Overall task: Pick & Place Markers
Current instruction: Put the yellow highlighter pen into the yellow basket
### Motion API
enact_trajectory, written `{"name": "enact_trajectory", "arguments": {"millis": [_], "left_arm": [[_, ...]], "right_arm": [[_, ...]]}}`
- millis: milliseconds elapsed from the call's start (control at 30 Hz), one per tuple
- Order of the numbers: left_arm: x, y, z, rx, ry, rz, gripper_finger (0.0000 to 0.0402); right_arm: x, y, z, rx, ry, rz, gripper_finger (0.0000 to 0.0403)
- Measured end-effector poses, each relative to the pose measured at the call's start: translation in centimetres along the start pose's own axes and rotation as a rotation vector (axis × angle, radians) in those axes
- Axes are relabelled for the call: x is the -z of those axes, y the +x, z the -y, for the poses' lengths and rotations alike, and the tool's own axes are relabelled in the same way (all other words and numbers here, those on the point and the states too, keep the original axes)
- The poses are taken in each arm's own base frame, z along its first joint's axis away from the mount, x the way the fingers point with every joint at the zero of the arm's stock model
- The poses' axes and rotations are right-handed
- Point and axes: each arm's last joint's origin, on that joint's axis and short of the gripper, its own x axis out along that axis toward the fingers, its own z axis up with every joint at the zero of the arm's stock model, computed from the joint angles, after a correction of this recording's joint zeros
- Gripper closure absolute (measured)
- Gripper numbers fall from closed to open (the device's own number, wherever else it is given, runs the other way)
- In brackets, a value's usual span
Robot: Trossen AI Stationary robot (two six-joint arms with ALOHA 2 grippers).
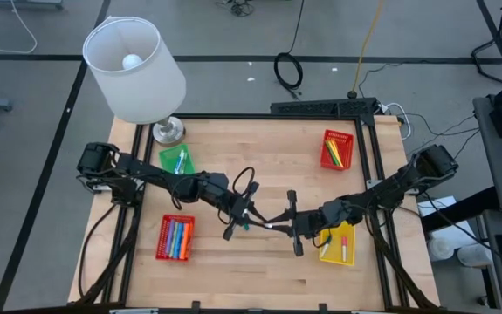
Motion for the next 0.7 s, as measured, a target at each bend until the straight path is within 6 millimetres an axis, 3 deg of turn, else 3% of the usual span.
{"name": "enact_trajectory", "arguments": {"millis": [300,467,700], "left_arm": [[-0.8,-0.6,-0.1,-0.038,-0.183,-0.010,0.0274],[-2.2,-2.7,0.4,-0.138,-0.202,-0.153,0.0255],[-2.9,-5.6,1.7,-0.346,-0.304,-0.382,0.0253]], "right_arm": [[-0.9,-1.2,-0.4,0.054,-0.022,-0.070,0.0384],[-2.9,-4.5,-1.5,0.098,0.014,-0.168,0.0384],[-4.3,-9.8,-2.6,0.051,0.322,-0.286,0.0384]]}}
